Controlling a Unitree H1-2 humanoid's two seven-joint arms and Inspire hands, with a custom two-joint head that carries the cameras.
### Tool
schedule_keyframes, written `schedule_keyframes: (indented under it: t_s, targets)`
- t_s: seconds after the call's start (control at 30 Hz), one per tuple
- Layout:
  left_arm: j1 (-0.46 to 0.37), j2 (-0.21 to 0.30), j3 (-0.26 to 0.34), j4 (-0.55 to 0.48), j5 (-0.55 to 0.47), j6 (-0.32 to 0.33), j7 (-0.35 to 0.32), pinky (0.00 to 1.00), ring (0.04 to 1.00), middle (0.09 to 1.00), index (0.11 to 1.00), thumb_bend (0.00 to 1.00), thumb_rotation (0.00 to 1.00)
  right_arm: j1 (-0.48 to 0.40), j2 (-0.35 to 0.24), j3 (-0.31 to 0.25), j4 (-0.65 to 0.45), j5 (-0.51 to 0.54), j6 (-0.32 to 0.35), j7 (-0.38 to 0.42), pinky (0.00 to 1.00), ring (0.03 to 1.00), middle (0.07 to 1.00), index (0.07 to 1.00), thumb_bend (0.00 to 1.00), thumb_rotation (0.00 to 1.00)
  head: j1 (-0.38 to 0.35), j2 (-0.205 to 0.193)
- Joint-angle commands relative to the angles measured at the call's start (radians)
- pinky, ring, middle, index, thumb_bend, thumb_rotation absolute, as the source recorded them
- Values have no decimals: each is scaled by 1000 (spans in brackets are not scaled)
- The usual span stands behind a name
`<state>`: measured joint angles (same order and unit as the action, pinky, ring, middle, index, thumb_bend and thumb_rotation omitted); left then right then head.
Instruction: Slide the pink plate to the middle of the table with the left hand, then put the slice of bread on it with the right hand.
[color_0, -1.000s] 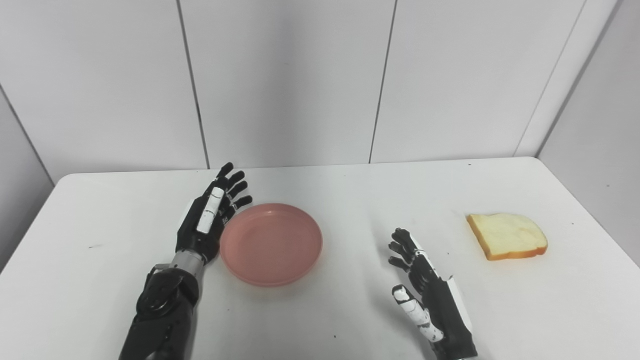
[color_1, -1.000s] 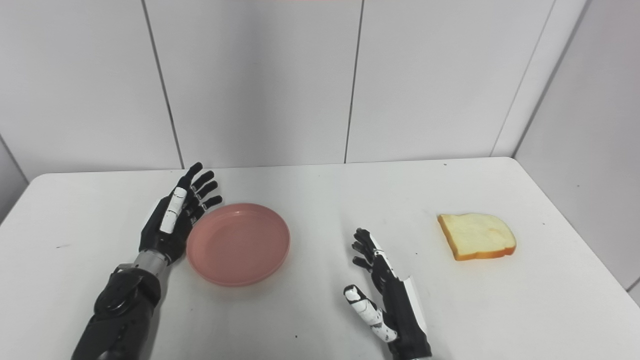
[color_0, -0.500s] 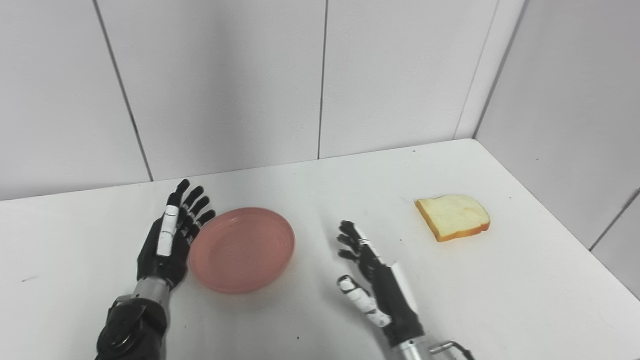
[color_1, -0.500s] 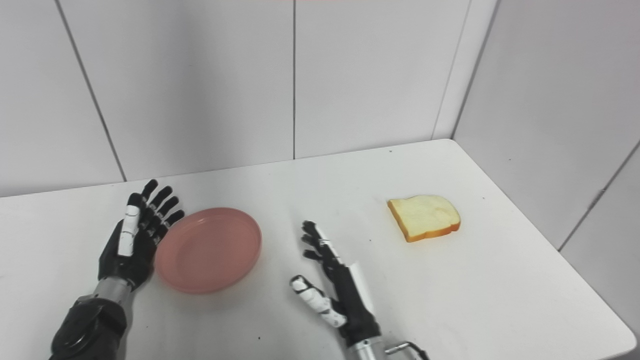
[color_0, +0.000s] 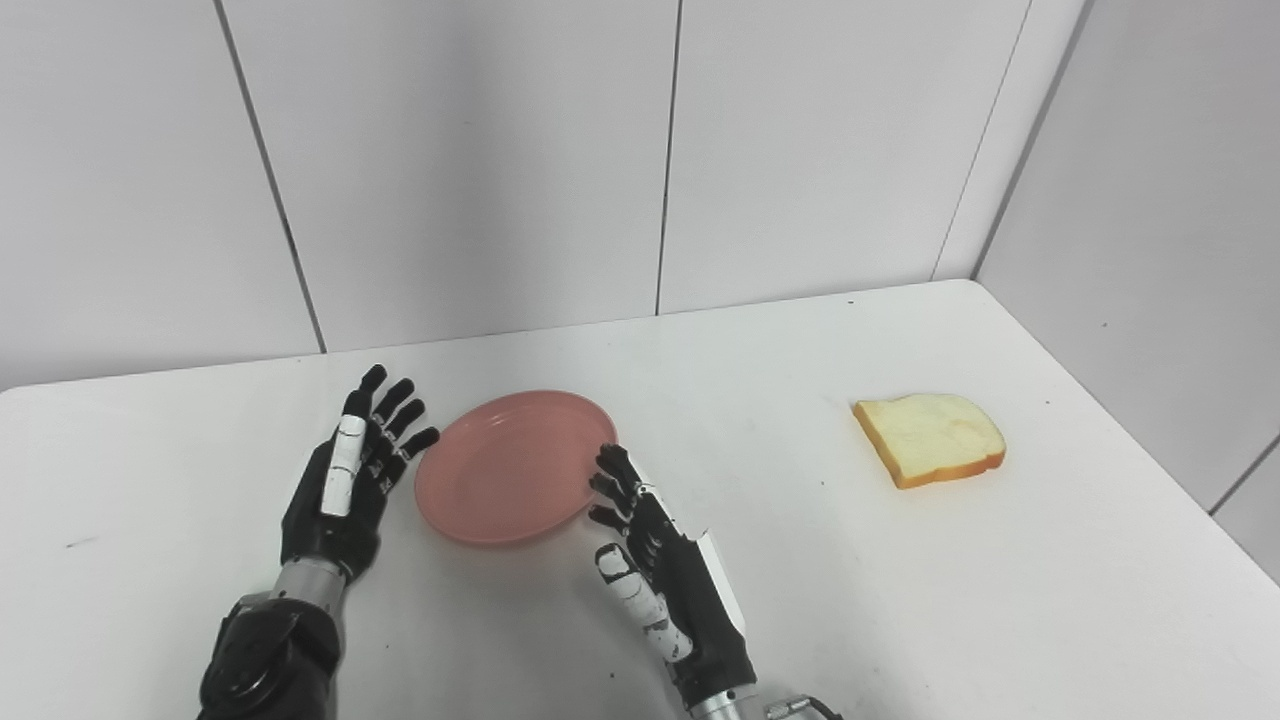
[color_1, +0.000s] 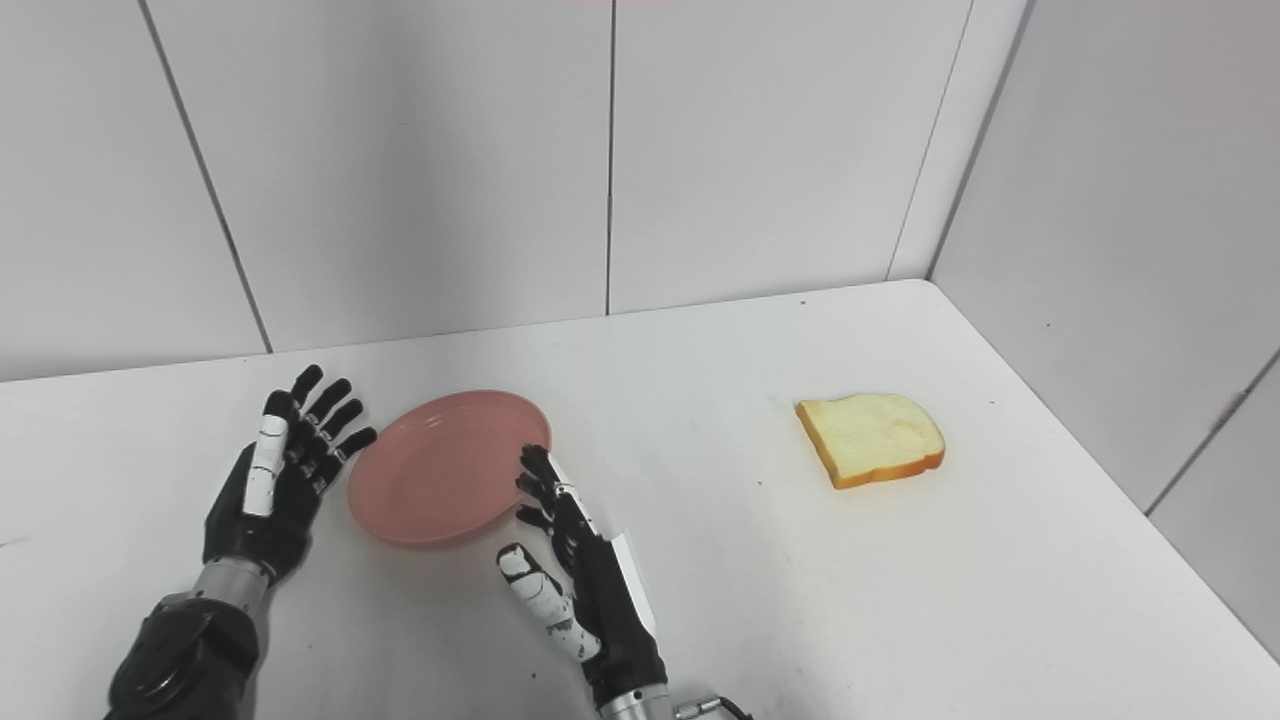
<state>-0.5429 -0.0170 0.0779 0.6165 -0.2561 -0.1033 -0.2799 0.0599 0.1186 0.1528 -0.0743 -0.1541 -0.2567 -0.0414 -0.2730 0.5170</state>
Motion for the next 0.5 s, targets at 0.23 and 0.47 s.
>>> schedule_keyframes:
  t_s: [0.23,0.47]
  targets:
    - [-52,13,0,7,-5,-40,-18,851,924,929,946,884,751,37,-19,-13,69,1,-1,-7,863,913,939,929,750,852,-8,-1]
    - [-59,16,-4,18,2,-53,-20,846,920,926,950,881,755,38,-18,-13,67,0,0,-7,862,915,941,928,743,851,-21,-3]
